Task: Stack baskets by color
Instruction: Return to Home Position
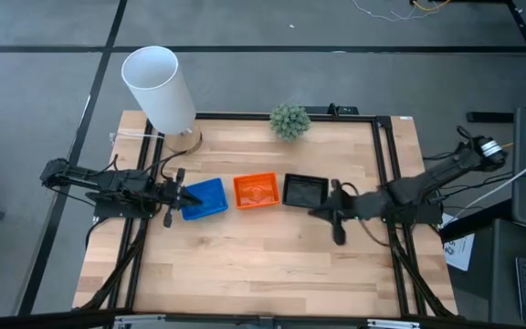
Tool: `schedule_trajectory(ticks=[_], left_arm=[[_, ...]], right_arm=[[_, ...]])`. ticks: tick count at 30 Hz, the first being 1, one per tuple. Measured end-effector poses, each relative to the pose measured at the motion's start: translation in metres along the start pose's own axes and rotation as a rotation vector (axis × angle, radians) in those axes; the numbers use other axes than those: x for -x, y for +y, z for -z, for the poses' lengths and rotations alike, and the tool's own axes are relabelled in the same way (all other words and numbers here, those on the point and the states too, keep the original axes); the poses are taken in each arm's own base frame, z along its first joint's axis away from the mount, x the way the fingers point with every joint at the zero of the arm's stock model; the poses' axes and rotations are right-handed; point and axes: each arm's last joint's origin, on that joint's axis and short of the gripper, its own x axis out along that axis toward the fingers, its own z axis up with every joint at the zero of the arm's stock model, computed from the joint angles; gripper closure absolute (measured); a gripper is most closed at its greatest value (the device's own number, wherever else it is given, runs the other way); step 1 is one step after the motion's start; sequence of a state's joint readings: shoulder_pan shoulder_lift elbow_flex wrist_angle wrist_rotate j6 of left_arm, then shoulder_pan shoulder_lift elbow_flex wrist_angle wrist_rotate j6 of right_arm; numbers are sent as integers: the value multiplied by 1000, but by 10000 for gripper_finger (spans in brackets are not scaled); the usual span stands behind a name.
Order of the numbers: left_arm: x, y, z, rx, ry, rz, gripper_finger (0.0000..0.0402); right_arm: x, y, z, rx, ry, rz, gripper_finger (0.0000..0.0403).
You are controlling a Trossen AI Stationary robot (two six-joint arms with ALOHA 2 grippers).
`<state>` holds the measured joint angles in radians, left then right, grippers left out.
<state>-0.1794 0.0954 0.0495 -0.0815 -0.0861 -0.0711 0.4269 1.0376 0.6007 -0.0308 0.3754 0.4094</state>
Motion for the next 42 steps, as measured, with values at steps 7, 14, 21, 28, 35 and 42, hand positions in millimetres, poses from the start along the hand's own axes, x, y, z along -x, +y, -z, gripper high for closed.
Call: schedule_trajectory(ticks=[7,14,21,28,35,42], left_arm=[[0,0,-5,5,-47,4,401],[0,0,-5,26,-48,3,401],[0,0,-5,-22,-48,-6,401],[0,0,-4,-19,-47,-7,401],[0,0,-5,-19,-47,-7,401],[0,0,-5,-18,-46,-7,401]], right_arm=[[19,-19,36,100,-189,-259,386],[36,-38,63,134,-271,-294,386],[49,-55,89,185,-349,-284,386],[55,-61,95,198,-362,-270,386],[56,-61,95,196,-369,-271,386],[56,-61,95,156,-363,-278,386]])
